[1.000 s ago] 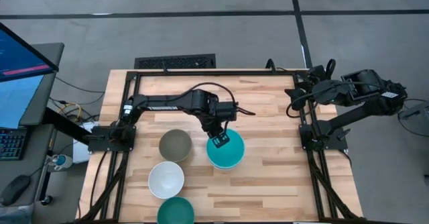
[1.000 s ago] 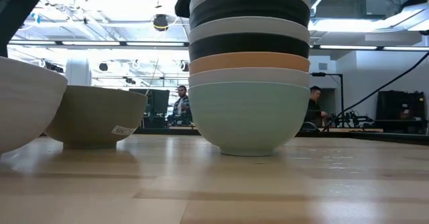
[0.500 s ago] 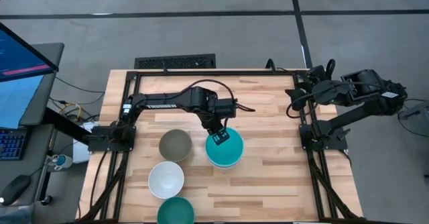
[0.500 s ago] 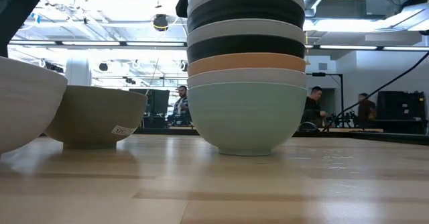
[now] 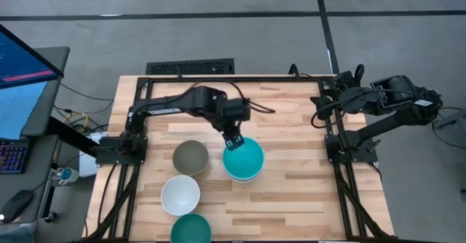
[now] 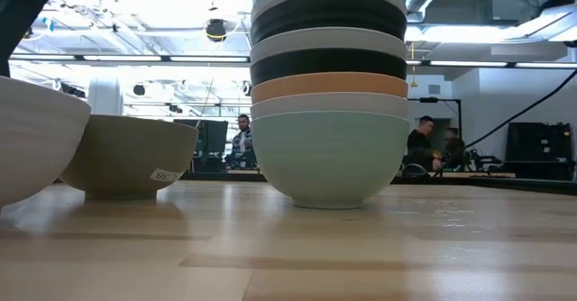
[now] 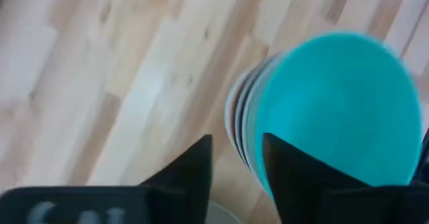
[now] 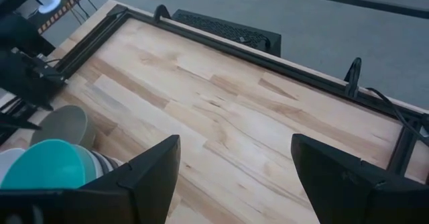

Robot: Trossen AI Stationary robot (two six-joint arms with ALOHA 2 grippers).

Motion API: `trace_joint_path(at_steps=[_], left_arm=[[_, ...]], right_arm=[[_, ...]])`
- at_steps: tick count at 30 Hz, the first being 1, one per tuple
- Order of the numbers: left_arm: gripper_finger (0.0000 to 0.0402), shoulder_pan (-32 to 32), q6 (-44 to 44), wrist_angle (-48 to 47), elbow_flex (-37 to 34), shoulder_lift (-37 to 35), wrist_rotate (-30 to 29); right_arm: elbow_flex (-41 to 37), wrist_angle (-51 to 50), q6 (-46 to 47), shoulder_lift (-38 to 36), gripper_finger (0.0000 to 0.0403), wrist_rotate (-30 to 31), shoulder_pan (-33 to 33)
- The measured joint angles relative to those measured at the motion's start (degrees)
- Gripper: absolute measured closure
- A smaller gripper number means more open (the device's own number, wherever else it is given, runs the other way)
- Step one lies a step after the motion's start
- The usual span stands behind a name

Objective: Nest bowls inside each other
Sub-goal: Stack the gray bowl on the blue bowl

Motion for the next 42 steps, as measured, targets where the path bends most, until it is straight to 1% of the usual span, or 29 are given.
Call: trace_joint_path(at_steps=[1,4,5,7,8,9,12,13,17,22,27,31,34,37,42], left_arm=[[0.0268,0.0,0.2,0.8,-0.9,-1.3,-0.3],[0.0233,-0.1,0.8,0.5,-1.2,-2.5,-1.8],[0.0224,-0.1,0.8,-1.0,-1.2,-2.6,-3.3],[0.0210,-0.1,0.1,-4.4,-1.3,-2.8,-9.1],[0.0206,0.2,0.1,-3.6,-2.1,-3.1,-11.7],[0.0203,0.8,0.6,-3.0,-3.4,-3.5,-12.5],[0.0200,2.6,1.4,-3.7,-7.1,-4.4,-7.6],[0.0200,3.0,1.5,-3.2,-8.5,-4.5,-6.8],[0.0201,3.7,5.9,-3.4,-17.8,-5.7,-7.3],[0.0201,4.1,14.2,-3.7,-31.2,-9.8,-6.7],[0.0201,3.2,22.5,-3.8,-40.6,-12.2,-1.7],[0.0201,2.9,27.7,-2.9,-45.8,-11.9,-1.1],[0.0201,3.2,29.5,0.1,-48.9,-12.0,0.1],[0.0201,3.9,29.5,3.3,-50.4,-12.0,1.1],[0.0201,5.0,31.5,10.6,-50.5,-12.0,2.5]], right_arm=[[0.0,0.0,0.0,0.0,0.0097,0.0,-0.1],[0.0,-0.1,0.0,0.0,0.0097,0.0,-0.1],[0.0,-0.2,0.0,0.0,0.0097,0.0,-0.1],[0.0,-0.2,0.0,0.0,0.0097,0.1,-0.1],[0.0,-0.2,0.0,0.0,0.0097,0.1,-0.1],[0.0,-0.3,0.0,0.0,0.0097,0.1,-0.1],[0.0,-0.6,0.6,0.0,0.0097,0.0,0.0],[0.0,-0.9,1.0,0.0,0.0097,0.0,0.1],[0.0,-2.7,3.4,0.0,0.0097,-0.2,1.5],[0.0,-4.4,5.3,0.0,0.0097,-0.2,3.2],[0.0,-4.6,5.1,0.0,0.0097,0.3,3.1],[0.0,-4.6,5.0,0.0,0.0097,1.8,2.3],[0.0,-4.6,4.7,0.0,0.0097,1.9,1.9],[0.0,-4.6,4.7,0.0,0.0097,1.9,1.7],[0.0,-4.6,5.0,0.0,0.0097,1.5,1.7]])
